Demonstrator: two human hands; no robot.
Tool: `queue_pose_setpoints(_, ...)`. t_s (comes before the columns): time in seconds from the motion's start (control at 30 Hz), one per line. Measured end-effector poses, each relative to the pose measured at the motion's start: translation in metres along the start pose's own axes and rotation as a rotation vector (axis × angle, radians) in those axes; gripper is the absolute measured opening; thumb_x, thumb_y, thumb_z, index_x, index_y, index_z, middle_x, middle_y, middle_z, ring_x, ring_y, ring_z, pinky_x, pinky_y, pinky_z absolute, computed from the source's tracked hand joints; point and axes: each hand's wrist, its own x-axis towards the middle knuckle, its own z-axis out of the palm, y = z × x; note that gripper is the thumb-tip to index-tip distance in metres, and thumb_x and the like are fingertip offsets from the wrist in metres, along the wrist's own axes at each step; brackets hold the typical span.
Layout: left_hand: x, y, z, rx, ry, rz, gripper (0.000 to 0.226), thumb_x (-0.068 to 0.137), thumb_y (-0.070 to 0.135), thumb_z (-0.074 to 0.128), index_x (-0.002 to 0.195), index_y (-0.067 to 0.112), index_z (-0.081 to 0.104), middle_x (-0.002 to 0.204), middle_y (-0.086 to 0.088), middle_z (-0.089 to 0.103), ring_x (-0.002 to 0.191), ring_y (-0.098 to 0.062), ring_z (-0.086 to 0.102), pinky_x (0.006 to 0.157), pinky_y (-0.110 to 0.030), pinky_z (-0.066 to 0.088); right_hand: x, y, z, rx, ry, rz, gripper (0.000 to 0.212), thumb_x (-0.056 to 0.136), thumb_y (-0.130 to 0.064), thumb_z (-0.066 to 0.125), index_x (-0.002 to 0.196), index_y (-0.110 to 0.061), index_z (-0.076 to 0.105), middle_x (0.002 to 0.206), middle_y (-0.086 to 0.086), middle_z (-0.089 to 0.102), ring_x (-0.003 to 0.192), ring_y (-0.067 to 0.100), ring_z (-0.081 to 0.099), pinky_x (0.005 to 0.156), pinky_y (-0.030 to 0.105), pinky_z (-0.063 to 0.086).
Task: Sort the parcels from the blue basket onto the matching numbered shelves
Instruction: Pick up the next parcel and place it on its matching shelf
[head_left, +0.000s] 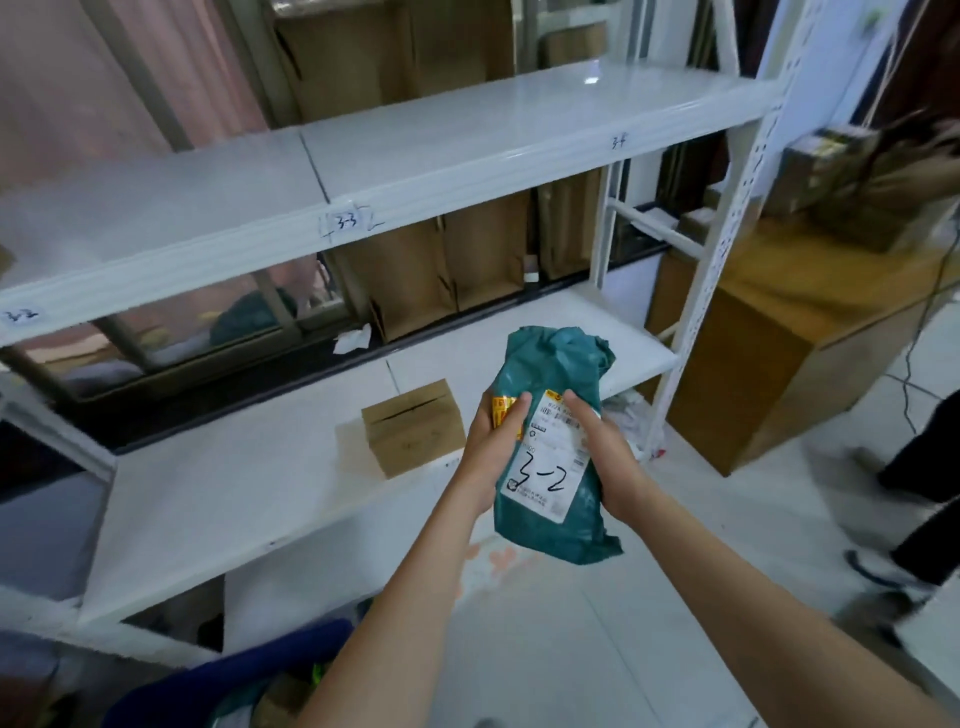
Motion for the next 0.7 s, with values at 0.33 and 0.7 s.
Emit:
queue_pose_setpoints(0.33,0.123,0.048,0.105,0.0,-0.129,0.095,0.037,0.093,0.048,0.064,0.128,0.041,0.054,0.114,0.007,0.072,0.098,-0.014,0.073,0.082,-0.037,0.06,0.093,-0.102,-0.074,0.01,0.08,-0.111,0.049,0.09,-0.049,0.066,0.128,-0.018,0.06,0.109,0.01,0.075,0.097,0.031,0.074,0.085,0.04,0.059)
queue_pose_setpoints(0.7,0.246,0.137,0.175,0.042,-0.205,0.272,0.047,0.091,0.049,0.065,0.134,0.045,0.047,0.115,0.019,0.067,0.095,0.004,0.068,0.076,-0.02,0.056,0.186,-0.225,-0.104,-0.017,0.104,-0.256,0.048,0.092,-0.047,0.063,0.127,-0.015,0.058,0.112,0.016,0.073,0.1,0.036,0.072,0.096,0.05,0.054)
